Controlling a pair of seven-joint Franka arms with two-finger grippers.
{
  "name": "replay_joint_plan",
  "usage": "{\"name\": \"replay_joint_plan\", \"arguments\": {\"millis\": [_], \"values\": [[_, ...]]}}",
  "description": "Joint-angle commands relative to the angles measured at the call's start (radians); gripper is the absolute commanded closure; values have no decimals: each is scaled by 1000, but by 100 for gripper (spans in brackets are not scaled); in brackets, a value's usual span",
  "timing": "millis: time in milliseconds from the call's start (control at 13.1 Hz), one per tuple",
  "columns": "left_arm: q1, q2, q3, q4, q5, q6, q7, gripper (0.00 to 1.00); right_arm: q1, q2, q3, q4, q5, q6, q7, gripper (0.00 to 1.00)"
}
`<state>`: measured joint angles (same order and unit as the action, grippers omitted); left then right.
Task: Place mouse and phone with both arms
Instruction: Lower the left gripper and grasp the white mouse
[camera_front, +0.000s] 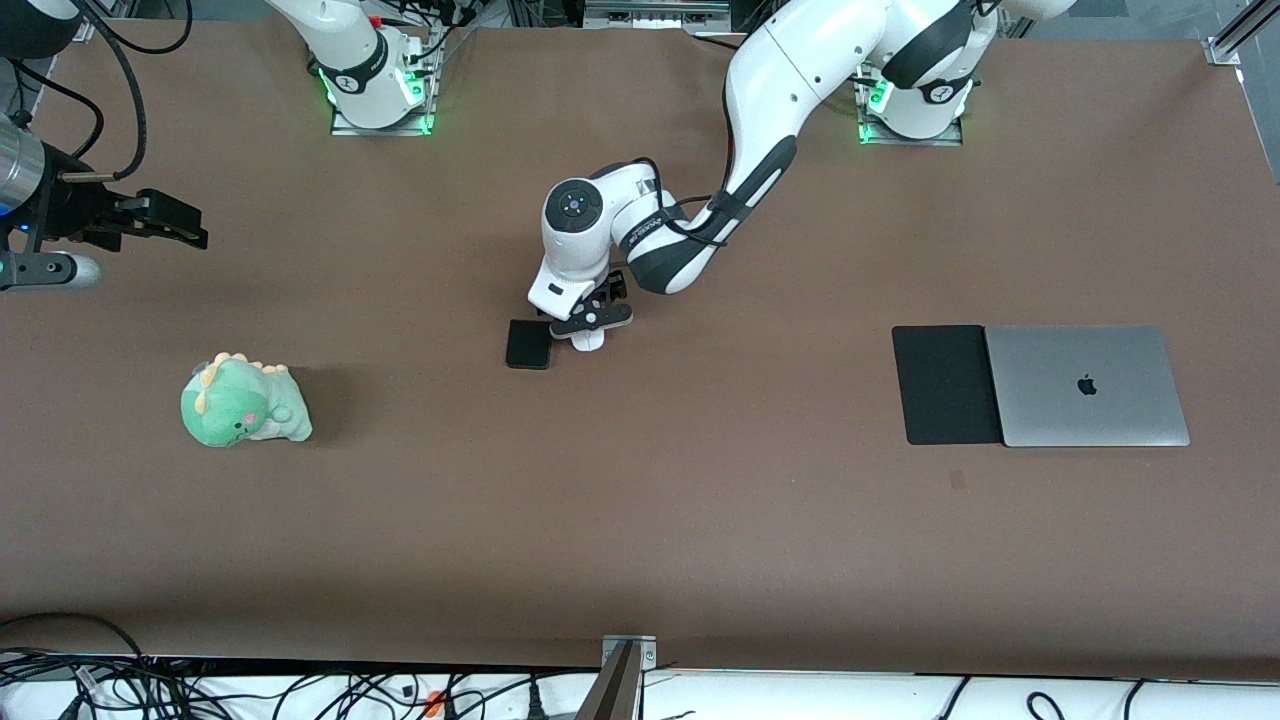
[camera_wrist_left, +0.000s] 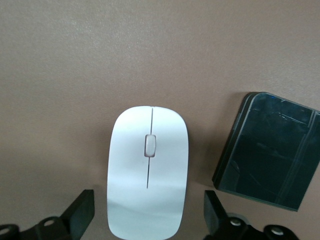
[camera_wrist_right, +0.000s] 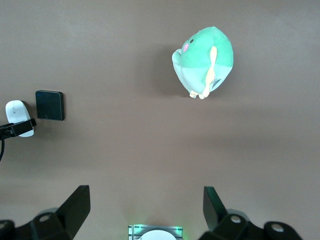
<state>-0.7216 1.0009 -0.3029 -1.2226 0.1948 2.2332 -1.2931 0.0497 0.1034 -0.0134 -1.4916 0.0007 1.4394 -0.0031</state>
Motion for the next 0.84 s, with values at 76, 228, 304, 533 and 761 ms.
{"name": "replay_joint_plan", "arguments": {"millis": [76, 228, 304, 533, 761], "values": [[-10, 16, 11, 23, 29, -10, 1, 20, 9, 4, 4, 2, -2, -13, 11, 0], [-6, 13, 11, 23, 28, -12, 20, 31, 15, 6, 4, 2, -2, -13, 12, 0], [2, 7, 11, 23, 28, -12, 37, 42, 15, 9, 4, 2, -2, -13, 12, 0], [40, -14, 11, 21, 31, -17, 49, 47, 21, 18, 4, 2, -1, -11, 12, 0], [114, -80, 7, -40, 31, -26, 113, 57, 21, 27, 4, 1, 41, -4, 12, 0]]}}
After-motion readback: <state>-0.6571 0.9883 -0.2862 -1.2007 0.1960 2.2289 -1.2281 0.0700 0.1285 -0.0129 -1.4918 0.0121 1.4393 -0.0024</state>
